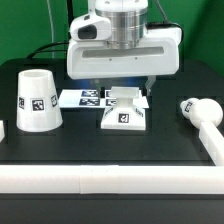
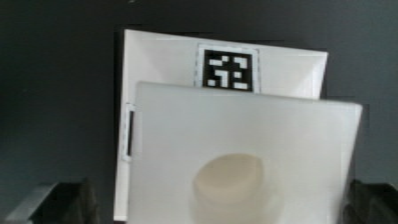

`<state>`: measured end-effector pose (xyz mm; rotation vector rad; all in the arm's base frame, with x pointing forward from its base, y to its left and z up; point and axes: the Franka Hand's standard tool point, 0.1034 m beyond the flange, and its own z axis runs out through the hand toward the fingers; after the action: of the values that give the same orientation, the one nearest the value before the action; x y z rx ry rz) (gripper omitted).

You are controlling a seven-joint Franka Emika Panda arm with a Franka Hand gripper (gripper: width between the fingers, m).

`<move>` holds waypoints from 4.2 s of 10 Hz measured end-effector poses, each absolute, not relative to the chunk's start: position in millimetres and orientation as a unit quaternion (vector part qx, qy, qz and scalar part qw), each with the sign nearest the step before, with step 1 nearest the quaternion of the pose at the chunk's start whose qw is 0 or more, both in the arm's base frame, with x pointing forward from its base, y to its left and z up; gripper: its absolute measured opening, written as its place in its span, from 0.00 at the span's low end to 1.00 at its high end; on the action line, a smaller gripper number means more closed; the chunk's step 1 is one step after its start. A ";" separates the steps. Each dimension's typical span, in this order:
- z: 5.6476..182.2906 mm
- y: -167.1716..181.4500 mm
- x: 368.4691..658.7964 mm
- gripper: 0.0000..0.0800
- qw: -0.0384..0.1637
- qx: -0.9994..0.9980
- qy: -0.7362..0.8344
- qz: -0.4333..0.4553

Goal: Assemble lamp

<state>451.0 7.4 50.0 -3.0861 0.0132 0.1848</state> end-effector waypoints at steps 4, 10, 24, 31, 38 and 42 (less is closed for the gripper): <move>49.2 10.8 450.0 0.66 0.025 -0.998 0.001 0.061; 49.3 11.8 450.7 0.67 0.025 -0.998 0.000 0.061; 53.1 83.5 618.0 0.67 0.044 -0.998 -0.034 -0.024; 55.2 84.8 617.2 0.85 0.044 -0.998 -0.035 -0.016; 76.3 88.3 550.3 0.87 0.038 -0.999 -0.014 0.000; 85.0 145.5 524.4 0.87 0.040 -0.999 0.008 0.007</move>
Offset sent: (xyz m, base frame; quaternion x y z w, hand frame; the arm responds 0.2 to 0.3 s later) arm 0.0005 0.0044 -0.0006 -0.0043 0.0081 -0.0115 0.9999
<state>524.4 145.5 85.0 -3.0616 0.0230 0.0217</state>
